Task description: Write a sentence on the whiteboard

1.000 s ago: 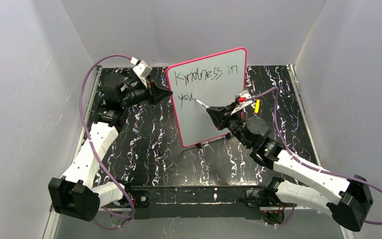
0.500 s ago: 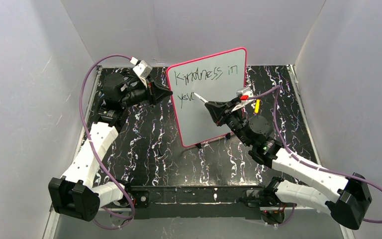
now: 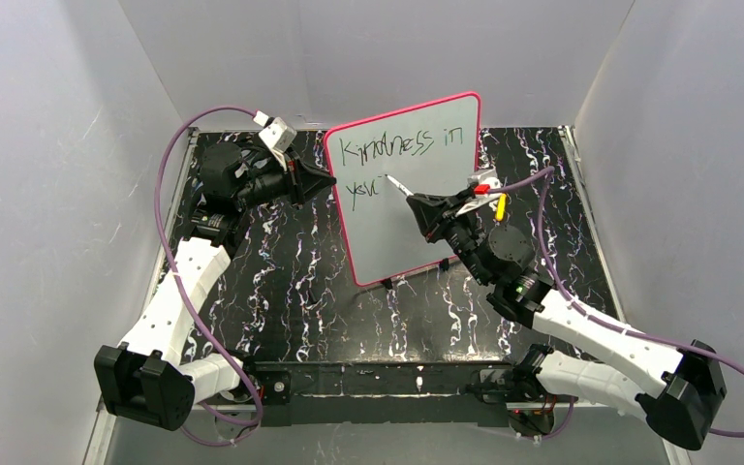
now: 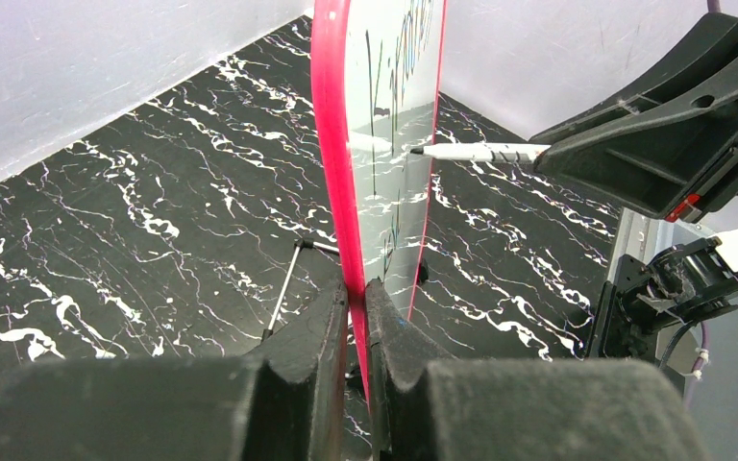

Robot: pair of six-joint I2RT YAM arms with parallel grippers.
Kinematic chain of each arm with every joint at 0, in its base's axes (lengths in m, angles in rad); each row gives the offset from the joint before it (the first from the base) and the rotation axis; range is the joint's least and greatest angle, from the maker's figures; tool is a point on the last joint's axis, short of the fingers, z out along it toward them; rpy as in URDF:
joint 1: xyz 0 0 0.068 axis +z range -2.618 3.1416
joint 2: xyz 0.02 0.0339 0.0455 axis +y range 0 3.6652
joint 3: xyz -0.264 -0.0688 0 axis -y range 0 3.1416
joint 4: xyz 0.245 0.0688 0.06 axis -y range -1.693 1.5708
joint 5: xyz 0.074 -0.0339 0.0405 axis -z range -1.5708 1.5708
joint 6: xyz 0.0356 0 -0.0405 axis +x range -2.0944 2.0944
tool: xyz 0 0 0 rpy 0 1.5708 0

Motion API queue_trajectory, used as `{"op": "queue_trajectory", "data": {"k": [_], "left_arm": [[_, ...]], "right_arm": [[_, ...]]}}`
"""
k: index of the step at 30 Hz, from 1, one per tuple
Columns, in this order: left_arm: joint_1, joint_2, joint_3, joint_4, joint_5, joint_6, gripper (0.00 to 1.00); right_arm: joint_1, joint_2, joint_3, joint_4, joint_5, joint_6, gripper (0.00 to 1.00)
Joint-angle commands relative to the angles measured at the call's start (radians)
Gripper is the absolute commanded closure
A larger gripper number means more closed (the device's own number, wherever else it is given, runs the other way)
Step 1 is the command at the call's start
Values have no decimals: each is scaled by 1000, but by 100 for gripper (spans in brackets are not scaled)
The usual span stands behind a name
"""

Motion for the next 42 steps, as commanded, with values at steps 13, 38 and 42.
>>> {"op": "queue_trajectory", "data": {"k": [13,38,42], "left_arm": [[-11,-16,-11,-38,44,6,100],[-11,-25,-13,-38,52,8,100],[-12,-27,-13,-38,52,9,100]], "right_arm": [[-2,-26,-8,-53,31,3,99],[-2,-40,-36,14,40,46,99],[-2,-43,-27,37,70,22,99]]}}
